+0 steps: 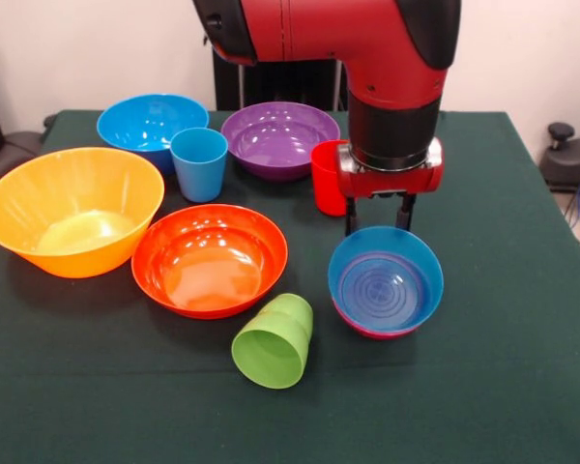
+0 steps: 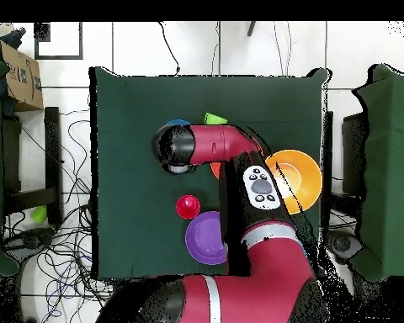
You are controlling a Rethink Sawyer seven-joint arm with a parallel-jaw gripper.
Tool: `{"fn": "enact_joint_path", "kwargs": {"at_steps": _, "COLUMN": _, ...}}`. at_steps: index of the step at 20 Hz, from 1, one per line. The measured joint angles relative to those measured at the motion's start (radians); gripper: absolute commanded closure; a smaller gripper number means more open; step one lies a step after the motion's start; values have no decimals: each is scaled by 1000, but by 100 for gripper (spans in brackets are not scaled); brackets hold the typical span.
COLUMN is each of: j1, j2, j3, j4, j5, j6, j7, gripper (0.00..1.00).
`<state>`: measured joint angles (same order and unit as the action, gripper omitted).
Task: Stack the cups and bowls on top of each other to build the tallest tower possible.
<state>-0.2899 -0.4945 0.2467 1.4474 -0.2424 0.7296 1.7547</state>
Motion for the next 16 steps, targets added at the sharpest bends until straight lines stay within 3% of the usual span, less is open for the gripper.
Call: {"fn": "enact_joint_path", "kwargs": {"at_steps": 16, "j1": -4, "j2": -24, "j3": 0, "j4": 0, "j5": 0, "j6": 9, "j7": 0, "gripper": 0}}
